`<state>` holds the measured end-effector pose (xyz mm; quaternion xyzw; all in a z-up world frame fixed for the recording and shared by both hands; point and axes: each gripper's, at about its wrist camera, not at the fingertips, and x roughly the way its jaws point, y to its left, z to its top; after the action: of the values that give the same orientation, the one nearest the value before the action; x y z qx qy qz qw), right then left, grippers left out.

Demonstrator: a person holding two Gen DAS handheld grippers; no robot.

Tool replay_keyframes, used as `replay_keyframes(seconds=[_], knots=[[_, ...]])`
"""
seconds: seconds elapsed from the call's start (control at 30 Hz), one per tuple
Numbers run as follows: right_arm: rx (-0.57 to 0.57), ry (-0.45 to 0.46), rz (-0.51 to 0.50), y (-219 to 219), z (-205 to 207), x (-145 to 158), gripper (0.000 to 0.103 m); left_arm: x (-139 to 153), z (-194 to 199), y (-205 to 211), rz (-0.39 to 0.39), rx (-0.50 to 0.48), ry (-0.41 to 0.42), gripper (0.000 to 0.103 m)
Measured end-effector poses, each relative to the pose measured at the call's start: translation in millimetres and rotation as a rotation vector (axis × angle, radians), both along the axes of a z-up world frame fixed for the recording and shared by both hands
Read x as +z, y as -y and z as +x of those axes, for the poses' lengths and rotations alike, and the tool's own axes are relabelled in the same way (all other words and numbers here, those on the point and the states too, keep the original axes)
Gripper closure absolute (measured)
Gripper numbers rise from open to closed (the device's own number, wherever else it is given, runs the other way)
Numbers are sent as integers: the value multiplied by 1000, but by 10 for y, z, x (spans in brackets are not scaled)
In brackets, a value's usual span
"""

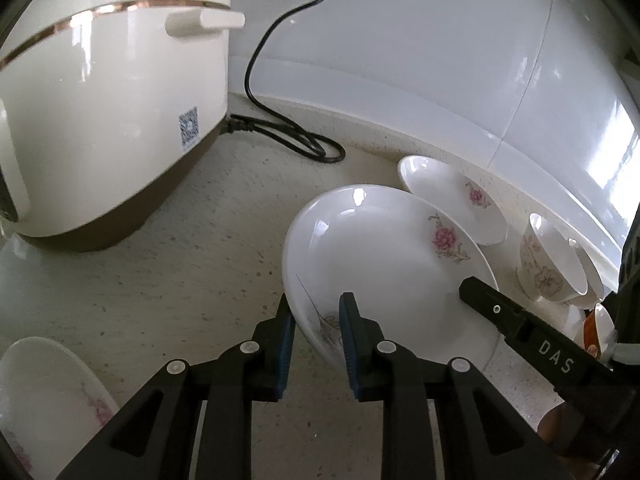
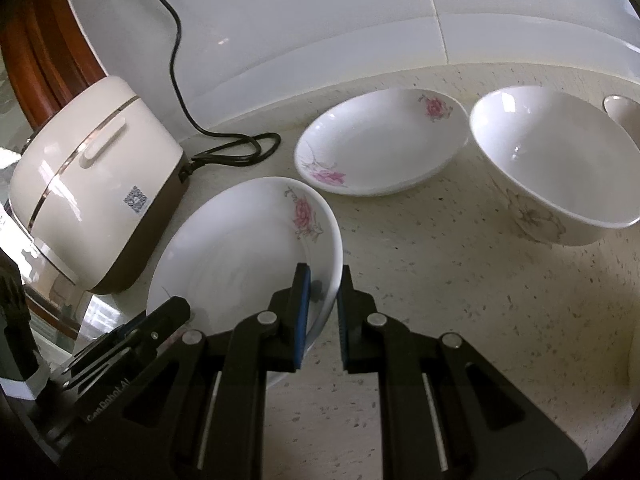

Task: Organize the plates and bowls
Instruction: 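Lift the smaller plate with both grippers and carry it over the first plate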

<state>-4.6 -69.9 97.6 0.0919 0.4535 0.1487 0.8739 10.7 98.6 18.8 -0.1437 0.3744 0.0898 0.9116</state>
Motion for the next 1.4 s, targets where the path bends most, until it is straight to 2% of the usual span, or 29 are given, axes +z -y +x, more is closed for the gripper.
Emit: replay_keyframes(seconds=[0.47,1.4], knots=[[78,69,33,-157,-147,176,87,279,-236,-61,55,54,52,81],[280,122,34,-625,-429,264,86,402,-849,-317,116,173,90,81]])
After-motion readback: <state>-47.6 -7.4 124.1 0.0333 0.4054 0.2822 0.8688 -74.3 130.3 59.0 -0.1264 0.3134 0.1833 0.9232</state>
